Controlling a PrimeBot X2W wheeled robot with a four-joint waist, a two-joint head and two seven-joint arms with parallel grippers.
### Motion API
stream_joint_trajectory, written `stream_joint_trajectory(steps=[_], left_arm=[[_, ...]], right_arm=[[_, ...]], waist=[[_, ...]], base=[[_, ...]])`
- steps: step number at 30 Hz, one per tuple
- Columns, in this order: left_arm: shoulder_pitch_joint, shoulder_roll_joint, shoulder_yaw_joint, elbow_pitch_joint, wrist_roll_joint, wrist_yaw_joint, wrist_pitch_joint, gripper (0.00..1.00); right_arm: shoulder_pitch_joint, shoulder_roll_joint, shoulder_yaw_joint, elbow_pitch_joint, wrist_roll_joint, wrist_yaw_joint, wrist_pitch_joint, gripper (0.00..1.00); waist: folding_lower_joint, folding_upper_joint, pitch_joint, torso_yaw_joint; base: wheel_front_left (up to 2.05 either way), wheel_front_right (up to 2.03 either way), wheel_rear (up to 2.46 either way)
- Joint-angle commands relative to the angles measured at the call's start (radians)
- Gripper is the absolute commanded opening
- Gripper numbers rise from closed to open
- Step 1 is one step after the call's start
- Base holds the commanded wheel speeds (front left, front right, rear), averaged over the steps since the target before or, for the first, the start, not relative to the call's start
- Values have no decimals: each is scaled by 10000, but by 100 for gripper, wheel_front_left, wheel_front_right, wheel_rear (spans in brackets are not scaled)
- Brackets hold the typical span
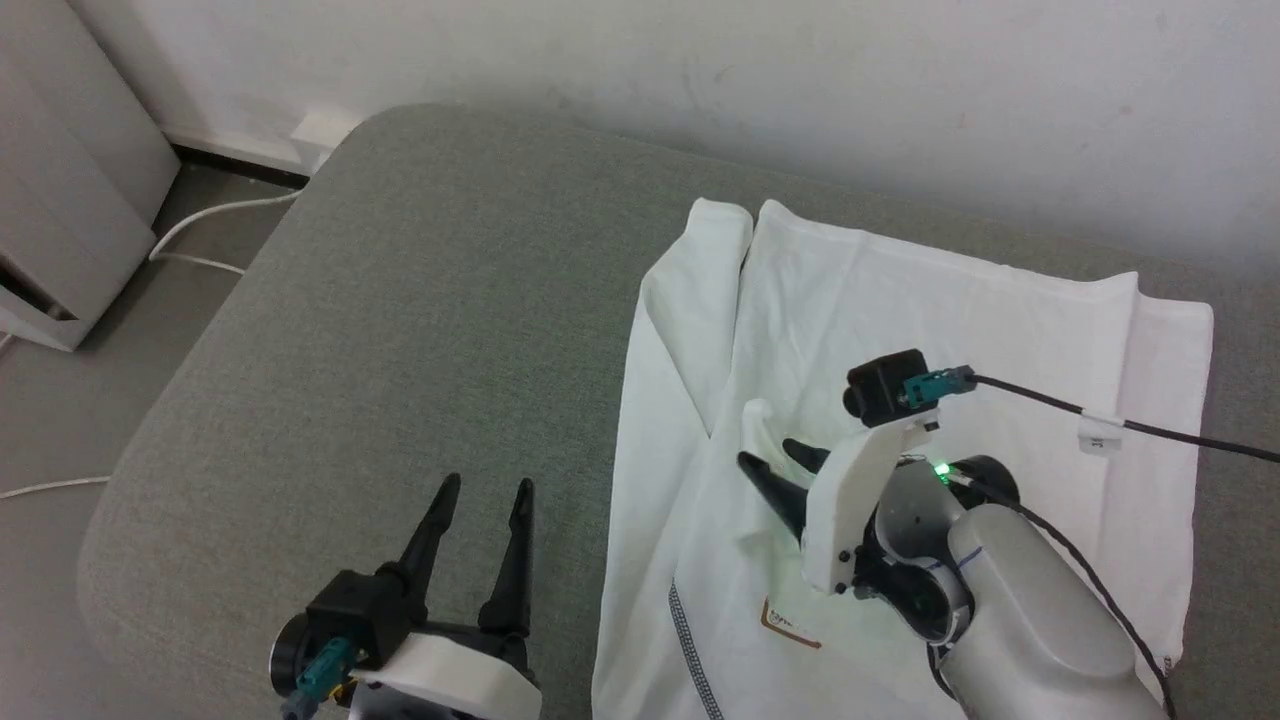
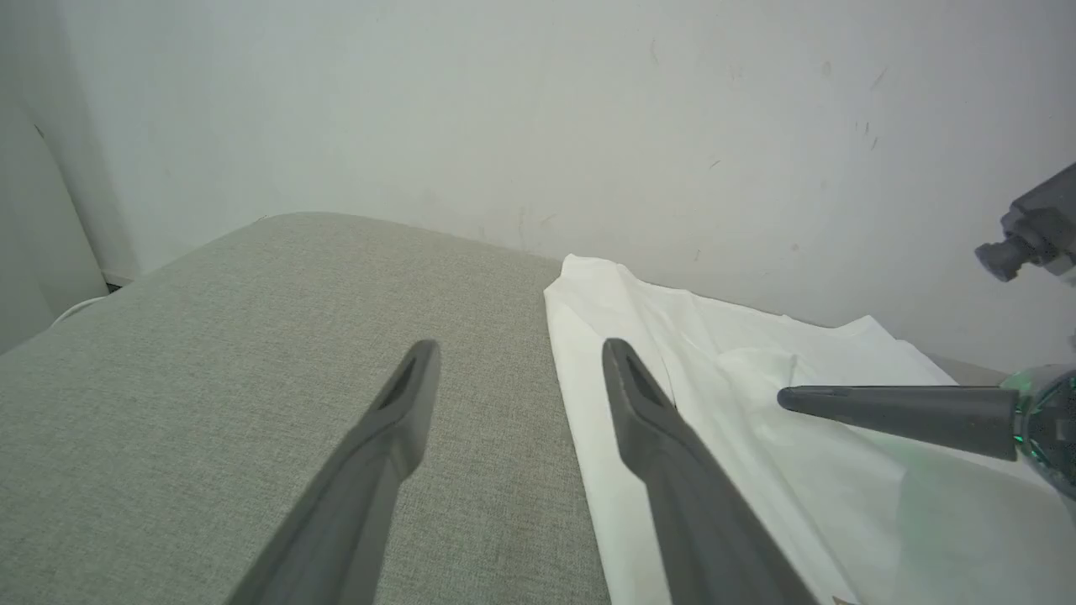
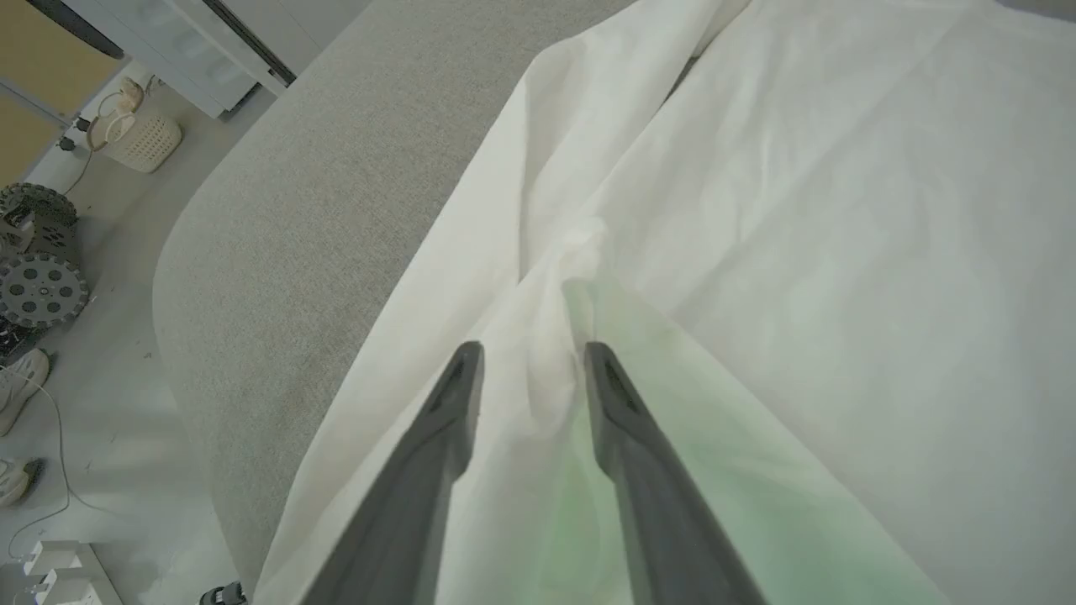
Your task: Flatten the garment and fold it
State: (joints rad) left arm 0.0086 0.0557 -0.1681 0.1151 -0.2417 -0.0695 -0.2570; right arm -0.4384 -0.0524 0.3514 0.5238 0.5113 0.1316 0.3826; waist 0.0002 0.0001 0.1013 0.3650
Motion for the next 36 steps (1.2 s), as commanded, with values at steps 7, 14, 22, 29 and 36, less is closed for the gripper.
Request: stream_joint_trajectory(steps=[7,14,22,29,36], left_arm=[[-56,-49,165,150,-19,40,-47,100],[1,-49,493,-31,85,13,-47,100],[-80,-23,930,-315,42,-3,-47,100],[-117,27,1224,-141,109,-13,-47,100],[-500,383,1263,191,205,65,447,100]], right_arm=[[-537,21,701,-61,777,-9,-397,100],[-1282,-1324,805,-921,-5,-9,-1854,100],[-1071,-3219,28,-1809,-1199,-9,-3700,100],[1040,-3502,-2045,-3172,-2141,-9,-5036,100],[3420,-2142,-3659,-5015,-3028,-9,-5405,100]], waist=[[-2,-1,-340,-373],[-2,-1,-777,-1177],[-2,-1,-877,-2018],[-2,-1,-849,-2843],[-2,-1,-337,-3715]], base=[[0,0,0],[0,0,0],[0,0,0],[0,0,0],[0,0,0]])
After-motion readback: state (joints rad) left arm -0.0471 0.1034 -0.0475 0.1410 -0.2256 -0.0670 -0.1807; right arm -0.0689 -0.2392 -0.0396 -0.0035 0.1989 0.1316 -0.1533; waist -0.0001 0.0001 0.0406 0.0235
